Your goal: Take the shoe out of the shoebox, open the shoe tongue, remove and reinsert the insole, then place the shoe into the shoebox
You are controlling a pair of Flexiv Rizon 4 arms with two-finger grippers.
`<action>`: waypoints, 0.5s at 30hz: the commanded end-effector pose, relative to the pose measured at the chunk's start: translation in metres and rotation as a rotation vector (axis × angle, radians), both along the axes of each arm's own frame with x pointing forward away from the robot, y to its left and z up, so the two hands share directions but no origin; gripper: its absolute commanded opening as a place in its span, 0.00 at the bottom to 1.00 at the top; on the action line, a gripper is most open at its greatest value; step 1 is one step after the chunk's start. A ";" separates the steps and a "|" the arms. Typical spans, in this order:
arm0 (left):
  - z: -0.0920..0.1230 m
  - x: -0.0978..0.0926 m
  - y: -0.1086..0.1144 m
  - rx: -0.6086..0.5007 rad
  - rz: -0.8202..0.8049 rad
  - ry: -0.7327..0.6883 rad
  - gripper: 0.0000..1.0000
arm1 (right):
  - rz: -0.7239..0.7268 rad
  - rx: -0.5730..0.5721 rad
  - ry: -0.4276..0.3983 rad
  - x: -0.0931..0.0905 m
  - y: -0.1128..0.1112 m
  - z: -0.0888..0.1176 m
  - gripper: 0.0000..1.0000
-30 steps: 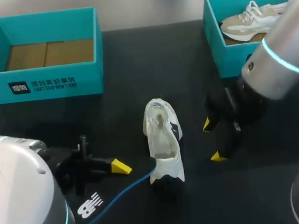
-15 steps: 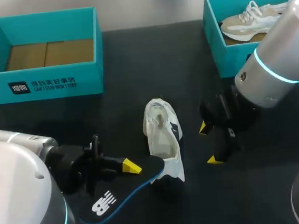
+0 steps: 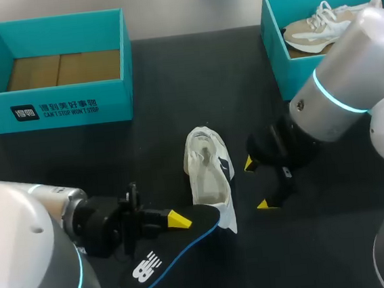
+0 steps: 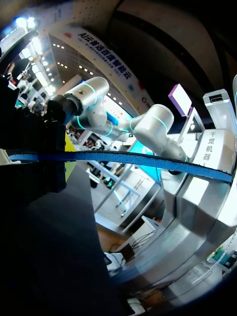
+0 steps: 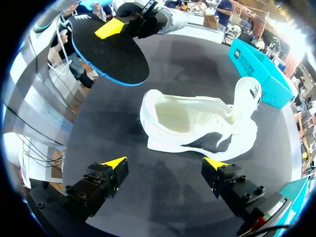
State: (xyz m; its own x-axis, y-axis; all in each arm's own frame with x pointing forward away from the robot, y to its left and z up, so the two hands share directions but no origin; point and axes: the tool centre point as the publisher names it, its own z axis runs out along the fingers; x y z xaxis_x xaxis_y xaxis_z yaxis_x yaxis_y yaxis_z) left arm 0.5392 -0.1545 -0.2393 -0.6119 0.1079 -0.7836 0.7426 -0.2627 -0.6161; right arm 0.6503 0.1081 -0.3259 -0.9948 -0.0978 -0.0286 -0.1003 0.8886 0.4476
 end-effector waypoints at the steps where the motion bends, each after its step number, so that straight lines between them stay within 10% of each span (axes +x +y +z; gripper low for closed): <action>1: -0.002 0.000 -0.002 -0.006 0.020 0.001 0.00 | -0.002 -0.014 0.002 0.003 0.009 -0.006 1.00; 15: 0.000 0.008 0.004 -0.002 0.086 0.007 0.00 | -0.178 -0.132 0.043 0.000 0.020 -0.017 1.00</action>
State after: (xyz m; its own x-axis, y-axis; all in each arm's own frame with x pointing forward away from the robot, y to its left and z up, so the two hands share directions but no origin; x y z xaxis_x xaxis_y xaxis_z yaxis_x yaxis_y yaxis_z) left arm 0.5505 -0.1531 -0.2424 -0.6242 0.0571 -0.7791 0.7551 -0.2116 -0.6205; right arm 0.6505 0.1183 -0.3375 -0.9974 0.0685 0.0240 0.0726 0.9302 0.3597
